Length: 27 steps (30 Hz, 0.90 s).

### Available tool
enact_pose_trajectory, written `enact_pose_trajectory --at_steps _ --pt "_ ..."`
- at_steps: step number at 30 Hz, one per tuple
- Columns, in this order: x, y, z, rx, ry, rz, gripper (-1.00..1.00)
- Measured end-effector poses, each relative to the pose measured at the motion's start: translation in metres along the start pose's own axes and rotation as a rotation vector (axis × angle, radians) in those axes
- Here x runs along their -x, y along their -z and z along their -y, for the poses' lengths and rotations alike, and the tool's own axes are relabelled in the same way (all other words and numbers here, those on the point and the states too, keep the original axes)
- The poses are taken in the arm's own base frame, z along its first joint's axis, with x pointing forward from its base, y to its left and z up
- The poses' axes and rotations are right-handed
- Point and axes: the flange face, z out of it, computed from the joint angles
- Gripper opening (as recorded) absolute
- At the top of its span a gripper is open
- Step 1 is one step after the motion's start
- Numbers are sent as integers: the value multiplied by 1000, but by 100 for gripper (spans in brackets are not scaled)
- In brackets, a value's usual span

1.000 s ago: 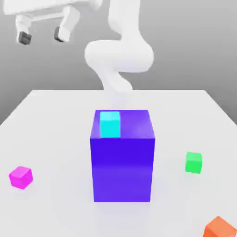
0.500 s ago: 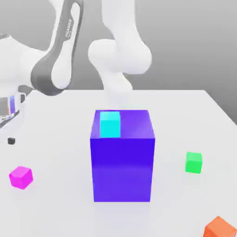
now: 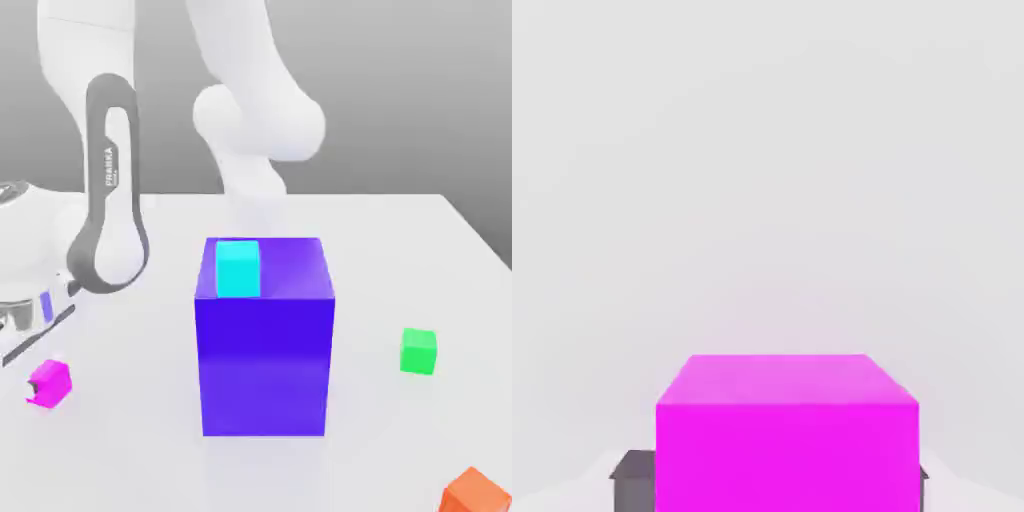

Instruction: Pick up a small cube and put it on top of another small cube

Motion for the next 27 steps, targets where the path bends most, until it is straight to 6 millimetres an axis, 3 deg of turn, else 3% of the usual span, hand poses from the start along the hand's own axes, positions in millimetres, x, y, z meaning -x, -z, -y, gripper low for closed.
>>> enact_pose_trajectory --at_steps 5,10,14,18,22,24,27 --pt "4 49 -1 1 0 4 -100" --pt "81 55 -15 39 -10 106 -100" --pt "152 60 -45 92 15 201 -100" --pt "221 69 -88 167 43 296 -100" --pt "287 85 -161 252 160 382 -100" --pt "309 92 -202 278 269 406 -100" --pt "326 99 -261 287 483 418 -100"
